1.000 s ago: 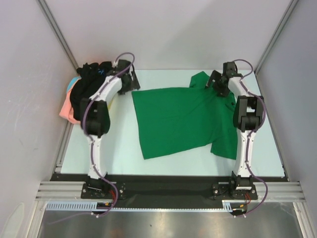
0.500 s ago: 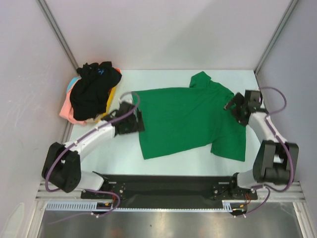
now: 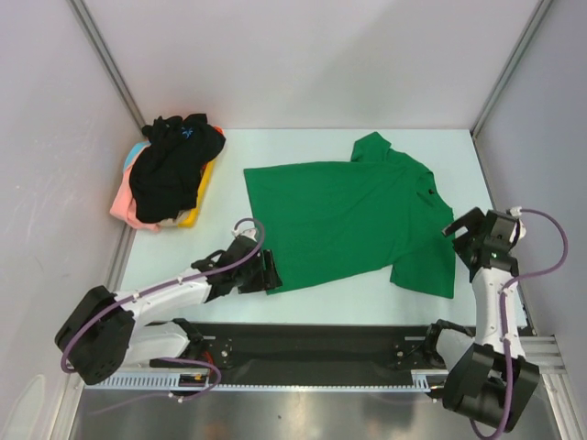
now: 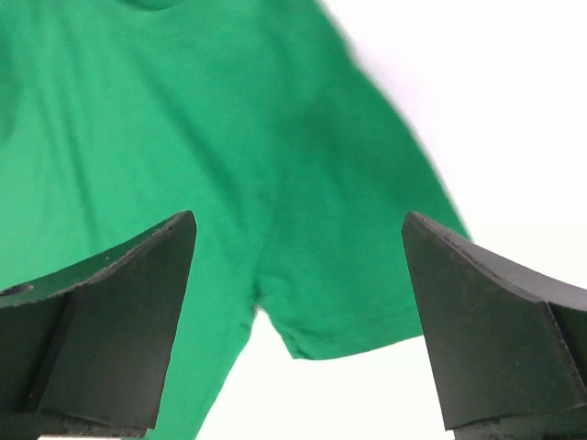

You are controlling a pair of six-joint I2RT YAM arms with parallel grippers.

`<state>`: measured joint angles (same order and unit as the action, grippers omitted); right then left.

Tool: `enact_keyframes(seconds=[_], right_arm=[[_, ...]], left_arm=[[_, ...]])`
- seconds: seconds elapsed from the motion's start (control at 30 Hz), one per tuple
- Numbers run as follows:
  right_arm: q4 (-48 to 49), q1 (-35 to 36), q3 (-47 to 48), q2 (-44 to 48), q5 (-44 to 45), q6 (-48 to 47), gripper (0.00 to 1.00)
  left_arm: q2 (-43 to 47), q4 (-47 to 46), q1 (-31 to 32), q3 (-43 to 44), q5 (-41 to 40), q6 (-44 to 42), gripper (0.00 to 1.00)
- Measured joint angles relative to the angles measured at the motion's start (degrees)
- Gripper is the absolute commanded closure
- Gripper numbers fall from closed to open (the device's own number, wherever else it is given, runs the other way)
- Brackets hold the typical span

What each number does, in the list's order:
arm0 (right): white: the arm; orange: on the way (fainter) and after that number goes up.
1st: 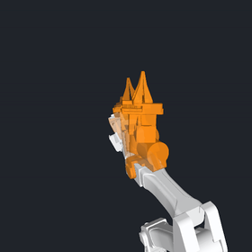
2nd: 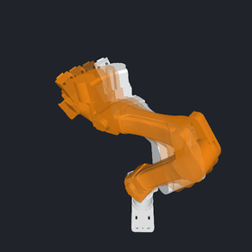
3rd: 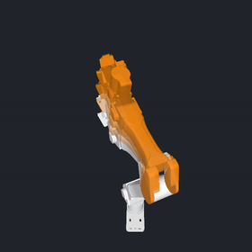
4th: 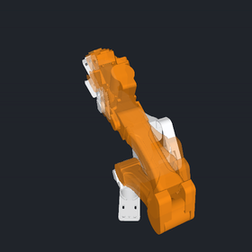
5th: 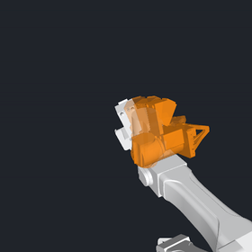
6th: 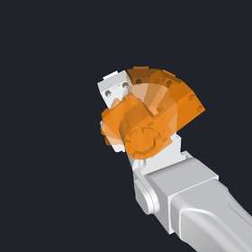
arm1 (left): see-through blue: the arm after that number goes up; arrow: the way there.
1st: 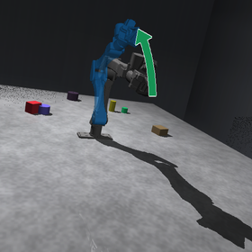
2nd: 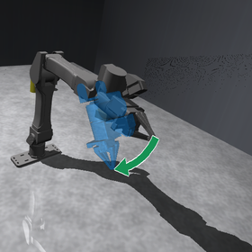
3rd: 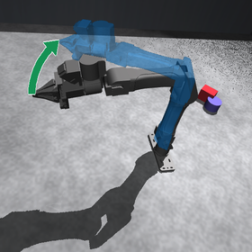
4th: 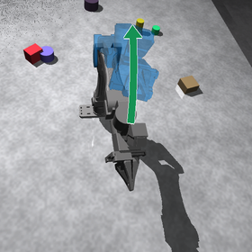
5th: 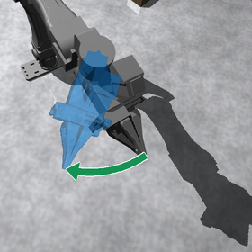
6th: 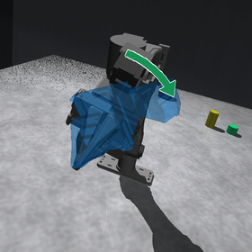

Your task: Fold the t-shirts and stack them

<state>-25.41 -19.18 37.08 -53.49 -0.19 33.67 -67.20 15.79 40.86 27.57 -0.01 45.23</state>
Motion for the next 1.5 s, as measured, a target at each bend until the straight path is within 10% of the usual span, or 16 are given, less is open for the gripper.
enact_keyframes(seconds=[0.3,0.6,0.83,1.1,1.5], right_arm=[[-3.52,-7.65,-3.87,0.04,-3.96,0.94,0.00],[-2.49,-7.78,-10.25,-4.28,-5.07,2.45,0.06],[1.03,-6.14,-11.39,-5.29,-5.11,3.06,0.27],[4.52,-2.62,-12.17,-8.98,-5.35,3.58,0.99],[-1.64,-0.13,-11.93,3.52,-6.16,4.28,1.00]], left_arm=[[0.00,-5.01,4.70,-2.23,1.18,4.07,0.46],[-1.40,-6.32,5.51,-3.45,-1.03,5.95,0.99],[-1.95,-6.80,1.66,-3.02,-1.95,5.29,1.00],[-2.91,-7.69,-1.22,-2.58,-1.88,4.20,1.00],[0.57,-1.73,-4.70,-1.99,-1.46,1.16,1.00]])
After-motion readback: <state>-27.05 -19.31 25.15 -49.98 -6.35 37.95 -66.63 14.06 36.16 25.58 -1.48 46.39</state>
